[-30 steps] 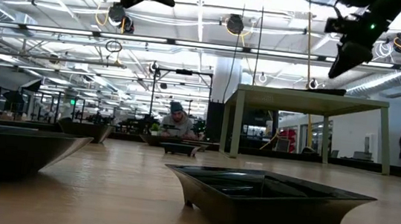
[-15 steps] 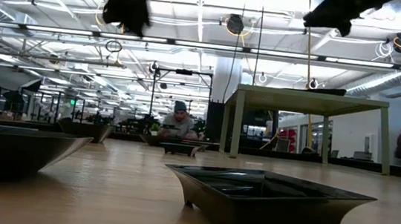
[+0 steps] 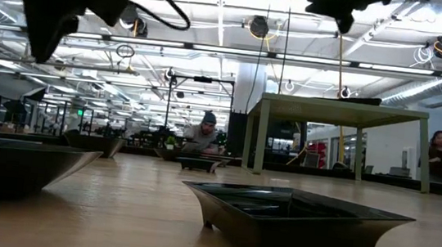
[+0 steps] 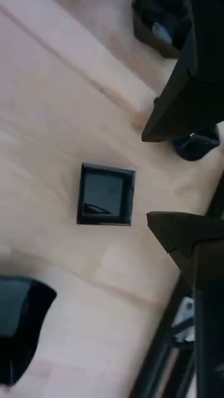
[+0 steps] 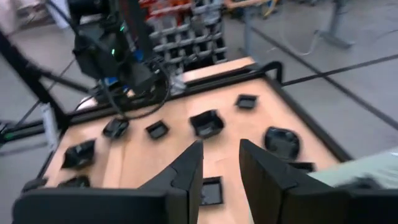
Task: Pick & Place Mini shaped plates
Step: Stack the square plate on top of the square plate on the shelf
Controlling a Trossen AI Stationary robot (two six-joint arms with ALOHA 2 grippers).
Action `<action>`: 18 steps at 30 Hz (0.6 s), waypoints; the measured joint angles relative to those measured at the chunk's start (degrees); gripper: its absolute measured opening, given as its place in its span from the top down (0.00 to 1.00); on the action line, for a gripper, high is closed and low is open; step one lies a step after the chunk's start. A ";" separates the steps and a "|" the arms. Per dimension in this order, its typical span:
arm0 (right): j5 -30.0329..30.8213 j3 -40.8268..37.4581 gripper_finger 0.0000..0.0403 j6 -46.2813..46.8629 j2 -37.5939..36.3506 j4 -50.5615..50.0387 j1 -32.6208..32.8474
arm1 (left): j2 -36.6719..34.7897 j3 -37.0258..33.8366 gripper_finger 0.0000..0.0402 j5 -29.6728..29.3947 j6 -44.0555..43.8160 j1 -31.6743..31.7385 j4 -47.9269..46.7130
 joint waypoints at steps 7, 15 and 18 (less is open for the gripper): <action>0.13 0.00 0.77 -4.56 6.77 0.78 5.85 | -0.33 -8.38 0.51 3.56 -5.59 -6.27 4.54; 0.46 0.00 0.76 -4.42 20.37 6.23 10.50 | -0.34 -11.33 0.51 7.80 -17.52 -10.05 6.06; 0.58 0.00 0.72 -6.43 25.99 10.65 12.29 | -0.84 -10.17 0.51 7.78 -20.98 -10.90 6.37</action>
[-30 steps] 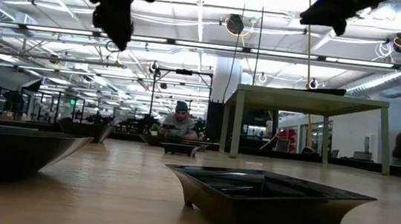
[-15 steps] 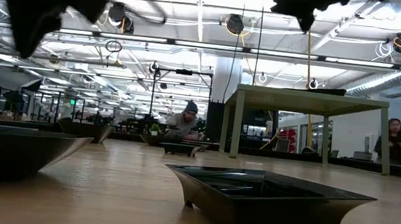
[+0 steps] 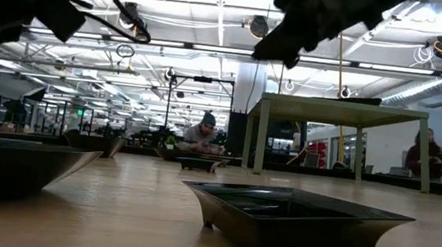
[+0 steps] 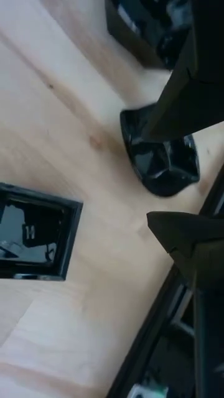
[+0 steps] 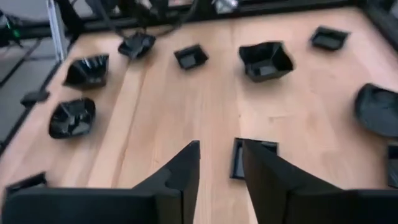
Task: Pick & Place Mini shaped plates
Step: Stack the square plate on top of the square plate on the shelf
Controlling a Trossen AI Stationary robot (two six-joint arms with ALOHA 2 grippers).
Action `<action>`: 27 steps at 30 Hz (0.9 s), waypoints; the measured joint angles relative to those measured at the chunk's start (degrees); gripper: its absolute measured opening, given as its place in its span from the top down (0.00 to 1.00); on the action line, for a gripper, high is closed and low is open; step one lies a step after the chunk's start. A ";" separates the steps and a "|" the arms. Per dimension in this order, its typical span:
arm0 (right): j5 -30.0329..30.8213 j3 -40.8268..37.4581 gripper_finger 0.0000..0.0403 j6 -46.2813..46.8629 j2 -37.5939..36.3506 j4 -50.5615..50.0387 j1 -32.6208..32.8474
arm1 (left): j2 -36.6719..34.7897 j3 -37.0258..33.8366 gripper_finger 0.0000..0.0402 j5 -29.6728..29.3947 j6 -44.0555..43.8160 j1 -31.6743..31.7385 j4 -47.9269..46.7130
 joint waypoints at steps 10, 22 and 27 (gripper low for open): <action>10.43 0.03 0.58 1.60 17.29 12.59 5.11 | -1.12 7.51 0.51 -4.31 -9.54 -1.77 1.60; 23.84 5.40 0.57 0.16 29.16 14.44 10.82 | -1.05 21.11 0.51 -17.12 -6.69 -2.12 1.66; 27.05 7.03 0.57 0.83 33.59 13.84 10.29 | -1.05 25.44 0.51 -21.02 -5.94 -2.12 1.64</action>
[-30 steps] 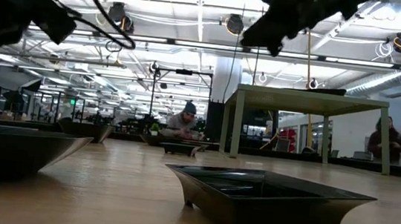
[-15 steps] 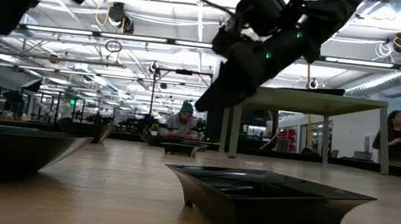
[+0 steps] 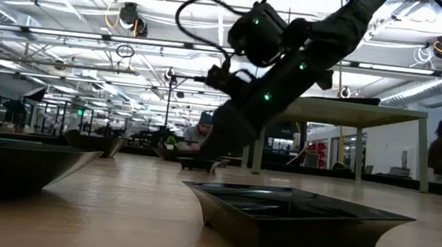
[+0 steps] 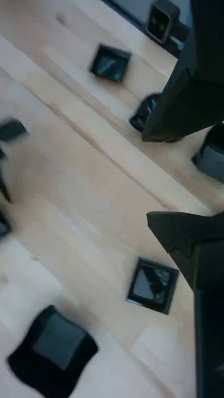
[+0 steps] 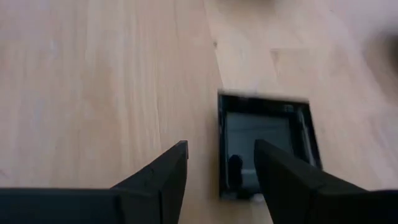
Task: Pick & Place Mini shaped plates
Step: Stack the square plate on top of the square plate on the shelf
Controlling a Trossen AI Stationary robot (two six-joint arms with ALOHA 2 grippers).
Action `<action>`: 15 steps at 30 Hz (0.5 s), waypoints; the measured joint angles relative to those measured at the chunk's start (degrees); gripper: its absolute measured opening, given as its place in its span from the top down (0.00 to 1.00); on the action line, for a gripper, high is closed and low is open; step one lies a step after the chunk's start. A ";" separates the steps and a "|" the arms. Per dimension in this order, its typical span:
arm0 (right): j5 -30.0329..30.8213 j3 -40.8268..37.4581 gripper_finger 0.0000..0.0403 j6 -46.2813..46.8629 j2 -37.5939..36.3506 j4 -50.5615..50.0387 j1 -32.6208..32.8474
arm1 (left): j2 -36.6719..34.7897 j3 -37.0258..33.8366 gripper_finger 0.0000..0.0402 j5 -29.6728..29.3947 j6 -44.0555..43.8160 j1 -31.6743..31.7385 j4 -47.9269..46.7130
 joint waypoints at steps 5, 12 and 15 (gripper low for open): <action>-0.03 0.90 0.58 -0.38 2.24 0.12 -0.37 | 0.00 3.10 0.51 -2.42 0.53 0.00 0.06; -0.35 0.86 0.70 -0.38 2.38 -0.39 -0.38 | 0.00 3.62 0.51 -3.26 0.57 0.00 0.08; -0.23 0.86 0.81 -0.43 2.38 -0.49 -0.38 | 0.00 3.62 0.51 -3.27 0.57 0.02 0.09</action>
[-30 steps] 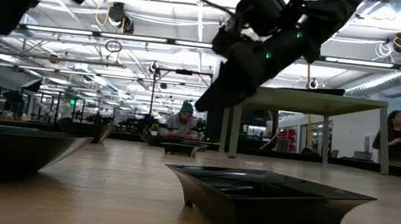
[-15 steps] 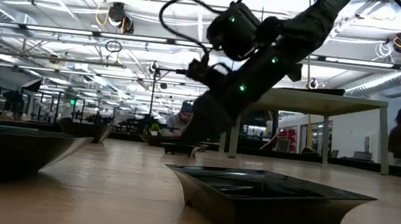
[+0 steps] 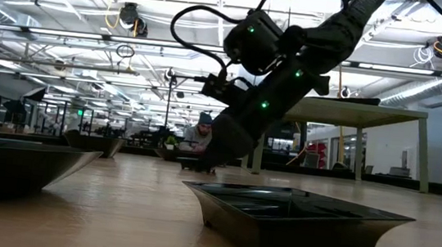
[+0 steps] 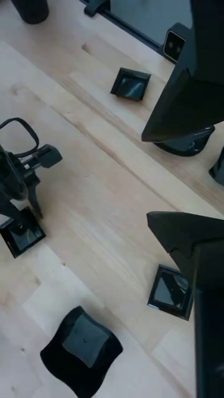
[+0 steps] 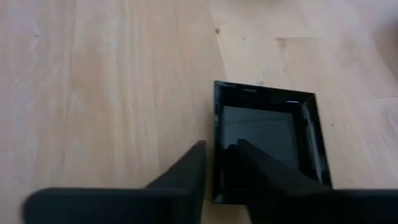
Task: Pick & Place Mini shaped plates
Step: Stack the square plate on top of the square plate on the shelf
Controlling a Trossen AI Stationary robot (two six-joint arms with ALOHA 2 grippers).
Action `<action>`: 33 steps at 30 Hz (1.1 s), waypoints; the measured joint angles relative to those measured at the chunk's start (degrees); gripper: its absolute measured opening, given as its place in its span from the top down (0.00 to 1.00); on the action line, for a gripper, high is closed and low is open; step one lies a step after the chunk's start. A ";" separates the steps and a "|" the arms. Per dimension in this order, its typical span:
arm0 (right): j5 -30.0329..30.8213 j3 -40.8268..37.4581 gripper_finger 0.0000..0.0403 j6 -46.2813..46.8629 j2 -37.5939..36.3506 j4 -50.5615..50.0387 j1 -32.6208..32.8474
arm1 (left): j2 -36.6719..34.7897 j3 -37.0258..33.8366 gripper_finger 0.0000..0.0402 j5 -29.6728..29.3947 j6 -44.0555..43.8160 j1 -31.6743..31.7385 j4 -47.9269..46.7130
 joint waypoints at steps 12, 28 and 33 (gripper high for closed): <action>-3.31 -0.20 1.00 0.87 -6.59 -2.10 1.25 | 0.00 0.00 0.51 -0.06 4.45 0.00 0.24; 10.39 -0.20 1.00 -17.26 -36.97 -23.21 -9.47 | 0.00 0.00 0.51 -0.06 5.57 0.11 1.35; 7.03 -0.20 1.00 -33.19 -43.01 -32.91 -18.43 | 0.00 0.00 0.51 -0.04 5.55 0.11 1.46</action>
